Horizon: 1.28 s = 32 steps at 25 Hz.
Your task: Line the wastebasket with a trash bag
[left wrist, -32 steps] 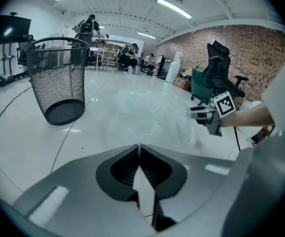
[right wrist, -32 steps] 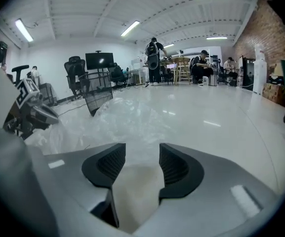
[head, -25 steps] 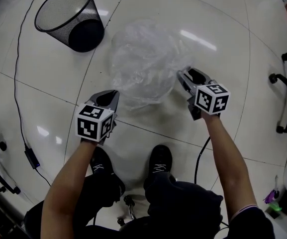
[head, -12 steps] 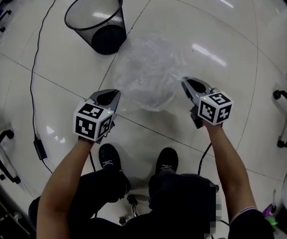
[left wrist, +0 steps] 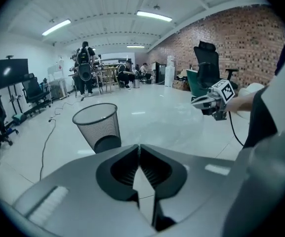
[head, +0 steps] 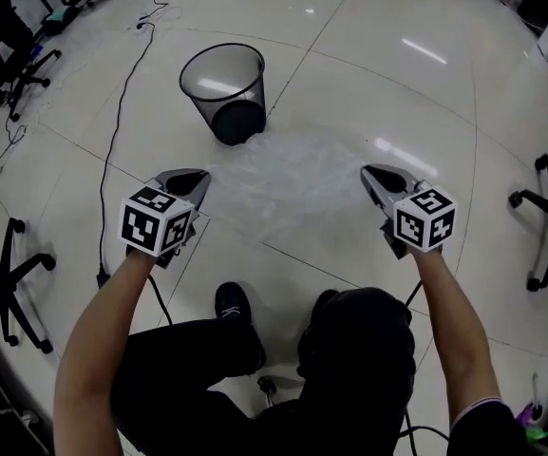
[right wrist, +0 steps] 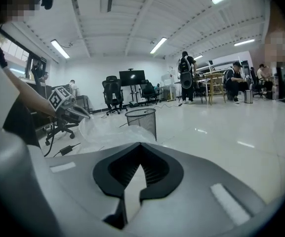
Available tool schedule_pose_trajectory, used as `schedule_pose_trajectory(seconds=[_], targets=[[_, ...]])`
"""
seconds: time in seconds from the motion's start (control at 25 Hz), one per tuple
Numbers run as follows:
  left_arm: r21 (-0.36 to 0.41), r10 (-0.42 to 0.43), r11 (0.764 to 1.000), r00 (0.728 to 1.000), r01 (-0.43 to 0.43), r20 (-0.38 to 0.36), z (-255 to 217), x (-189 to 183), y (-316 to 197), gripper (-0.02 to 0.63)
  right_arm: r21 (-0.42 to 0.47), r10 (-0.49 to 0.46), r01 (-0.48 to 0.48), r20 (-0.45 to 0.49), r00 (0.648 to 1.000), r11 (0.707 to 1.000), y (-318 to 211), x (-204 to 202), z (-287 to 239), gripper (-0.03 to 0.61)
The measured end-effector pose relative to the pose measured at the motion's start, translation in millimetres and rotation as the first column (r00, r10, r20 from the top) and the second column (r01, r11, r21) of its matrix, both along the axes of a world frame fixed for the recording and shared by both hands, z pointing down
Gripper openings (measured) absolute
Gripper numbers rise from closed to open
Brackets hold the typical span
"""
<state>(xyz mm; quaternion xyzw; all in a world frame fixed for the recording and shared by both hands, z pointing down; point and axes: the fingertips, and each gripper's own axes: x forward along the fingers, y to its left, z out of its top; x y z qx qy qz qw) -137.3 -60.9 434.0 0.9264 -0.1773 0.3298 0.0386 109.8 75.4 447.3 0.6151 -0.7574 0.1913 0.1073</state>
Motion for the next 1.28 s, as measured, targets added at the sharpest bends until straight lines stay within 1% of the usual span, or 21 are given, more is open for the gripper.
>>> schedule_pose_trajectory(seconds=[0.16, 0.36, 0.6, 0.72, 0.88, 1.08, 1.28], targets=[[0.072, -0.035, 0.997, 0.997, 0.04, -0.069, -53.5, -15.3, 1.7, 0.012, 0.069, -0.02, 0.025, -0.069, 0.997, 0.997, -2.3, -18.4, -59.2, 0.0], [0.127, -0.095, 0.985, 0.982, 0.116, -0.163, -112.1, -32.5, 6.4, 0.012, 0.137, -0.034, 0.057, -0.159, 0.987, 0.989, -6.7, -42.7, -128.3, 0.0], [0.186, -0.145, 0.964, 0.962, 0.19, -0.231, -171.0, -68.3, 8.4, 0.012, 0.189, -0.022, 0.066, -0.226, 0.974, 0.98, -0.1, -59.8, -192.8, 0.0], [0.206, -0.158, 0.954, 0.951, 0.216, -0.265, -192.9, -86.4, 9.7, 0.012, 0.198, -0.018, 0.069, -0.249, 0.968, 0.978, 5.8, -66.9, -211.9, 0.0], [0.236, -0.145, 0.945, 0.937, 0.226, -0.318, -217.0, -99.5, 11.6, 0.012, 0.2, -0.022, 0.081, -0.281, 0.959, 0.977, 4.2, -81.7, -229.5, 0.0], [0.242, -0.138, 0.944, 0.933, 0.226, -0.333, -228.4, -103.1, 9.6, 0.012, 0.203, -0.032, 0.096, -0.295, 0.955, 0.975, -3.7, -95.0, -241.3, 0.0], [0.255, -0.131, 0.939, 0.927, 0.23, -0.352, -235.2, -101.4, -3.7, 0.012, 0.194, -0.042, 0.105, -0.303, 0.952, 0.975, -18.0, -94.4, -240.3, 0.0]])
